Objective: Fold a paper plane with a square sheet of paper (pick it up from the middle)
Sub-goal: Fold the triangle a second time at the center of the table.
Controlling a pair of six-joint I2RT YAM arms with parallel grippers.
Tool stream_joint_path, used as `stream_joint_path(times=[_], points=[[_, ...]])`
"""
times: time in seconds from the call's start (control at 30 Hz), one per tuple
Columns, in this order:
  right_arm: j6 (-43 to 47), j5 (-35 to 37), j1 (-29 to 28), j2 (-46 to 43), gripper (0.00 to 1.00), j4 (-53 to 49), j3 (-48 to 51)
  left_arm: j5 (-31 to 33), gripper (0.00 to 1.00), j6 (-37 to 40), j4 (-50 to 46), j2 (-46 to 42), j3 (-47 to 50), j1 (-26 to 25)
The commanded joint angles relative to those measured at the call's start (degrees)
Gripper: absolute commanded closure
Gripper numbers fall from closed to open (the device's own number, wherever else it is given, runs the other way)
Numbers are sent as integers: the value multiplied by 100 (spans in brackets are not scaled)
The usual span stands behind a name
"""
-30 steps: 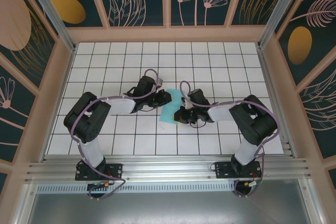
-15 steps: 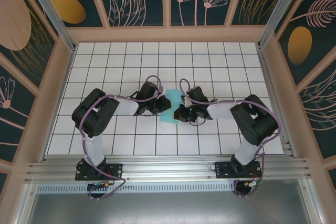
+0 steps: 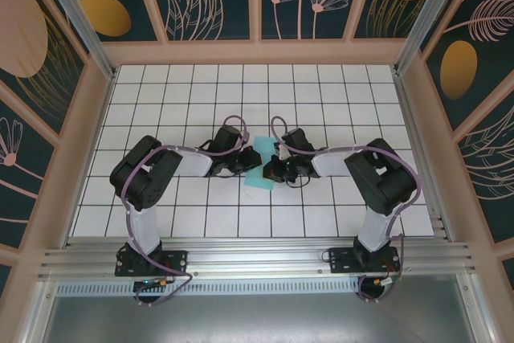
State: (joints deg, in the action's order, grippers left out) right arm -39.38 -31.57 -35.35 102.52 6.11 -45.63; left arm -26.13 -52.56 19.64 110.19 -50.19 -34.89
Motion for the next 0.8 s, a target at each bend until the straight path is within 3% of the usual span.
stream_joint_path(times=[0.0, 0.17, 0.33, 0.5, 0.77], points=[[67, 268, -48, -196, 95, -455, 33, 368, 87, 182, -467, 139, 49, 9], [79, 58, -78, -739, 94, -488, 248, 420, 88, 196, -536, 101, 30, 10], [32, -56, -82, -615, 93, -273, 700, 417, 88, 199, -564, 83, 5, 10], [4, 160, -63, -530, 93, -207, 970, 418, 87, 211, -613, 40, -19, 9], [-42, 575, 247, -1376, 85, -679, 593, 202, 84, 4, -544, -152, -50, 9]])
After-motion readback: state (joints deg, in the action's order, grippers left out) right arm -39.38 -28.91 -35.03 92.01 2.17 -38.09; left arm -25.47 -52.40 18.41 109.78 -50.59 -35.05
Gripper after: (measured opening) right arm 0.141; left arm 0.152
